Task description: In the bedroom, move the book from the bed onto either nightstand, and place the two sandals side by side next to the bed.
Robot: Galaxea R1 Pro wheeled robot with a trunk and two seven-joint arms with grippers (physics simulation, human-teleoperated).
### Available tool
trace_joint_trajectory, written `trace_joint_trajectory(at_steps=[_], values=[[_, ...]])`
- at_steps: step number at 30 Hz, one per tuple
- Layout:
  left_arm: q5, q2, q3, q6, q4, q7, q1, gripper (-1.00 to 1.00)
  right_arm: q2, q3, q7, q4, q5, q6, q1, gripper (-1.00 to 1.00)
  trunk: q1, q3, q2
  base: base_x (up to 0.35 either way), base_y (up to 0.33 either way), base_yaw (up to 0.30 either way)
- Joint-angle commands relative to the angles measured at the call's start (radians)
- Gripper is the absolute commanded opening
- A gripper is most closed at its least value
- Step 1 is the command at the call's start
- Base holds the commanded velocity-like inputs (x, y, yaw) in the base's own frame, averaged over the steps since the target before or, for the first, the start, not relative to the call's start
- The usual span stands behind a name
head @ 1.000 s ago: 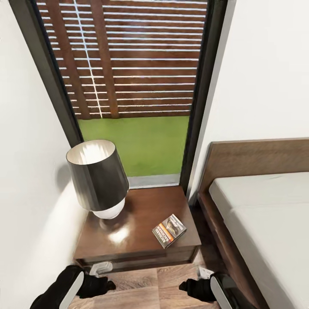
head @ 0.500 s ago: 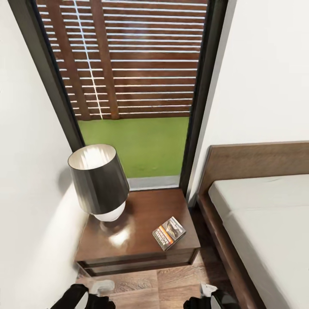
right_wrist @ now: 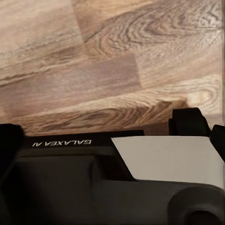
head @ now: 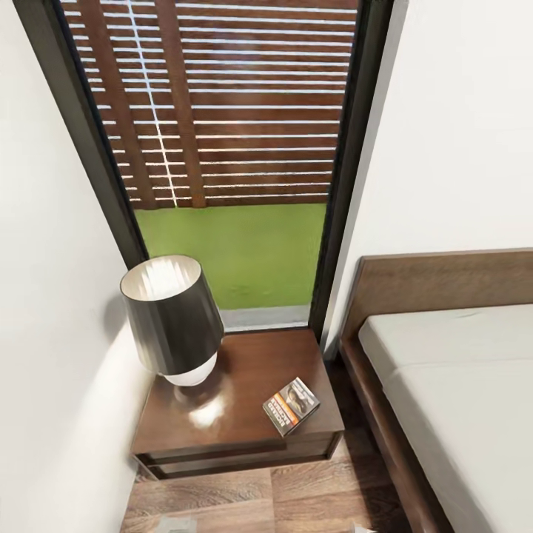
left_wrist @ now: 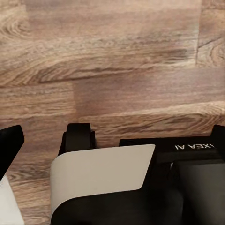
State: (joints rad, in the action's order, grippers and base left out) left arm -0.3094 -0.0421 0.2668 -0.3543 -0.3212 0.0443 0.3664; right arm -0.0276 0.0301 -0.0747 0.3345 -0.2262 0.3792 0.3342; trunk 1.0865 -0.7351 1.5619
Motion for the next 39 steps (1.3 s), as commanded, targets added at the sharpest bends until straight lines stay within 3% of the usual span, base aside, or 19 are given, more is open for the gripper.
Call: trace_joint_trajectory(at_steps=[1,12,19,39], values=[[-0.007,0.001,0.006,0.006,0.007,-0.002,0.0,1.0,0.0,0.003,0.001,-0.016,-0.007,-0.015,0.0,1.0,-0.004,0.002,-0.007,0.0,0.0,0.0],[-0.009,0.005,0.008,0.049,0.038,-0.01,0.0,1.0,-0.003,0.004,0.001,-0.166,-0.007,-0.176,0.0,1.0,-0.046,0.037,-0.084,0.0,0.0,0.0],[-0.009,0.006,0.008,0.059,0.04,-0.01,0.0,1.0,0.0,0.003,0.001,-0.21,-0.012,-0.202,0.0,1.0,-0.073,0.059,-0.133,0.0,0.0,0.0],[-0.007,0.005,0.008,0.172,0.042,-0.011,-0.001,1.0,0.009,0.0,0.001,-0.32,-0.011,-0.213,-0.024,1.0,-0.15,0.122,-0.273,0.0,0.0,0.0]])
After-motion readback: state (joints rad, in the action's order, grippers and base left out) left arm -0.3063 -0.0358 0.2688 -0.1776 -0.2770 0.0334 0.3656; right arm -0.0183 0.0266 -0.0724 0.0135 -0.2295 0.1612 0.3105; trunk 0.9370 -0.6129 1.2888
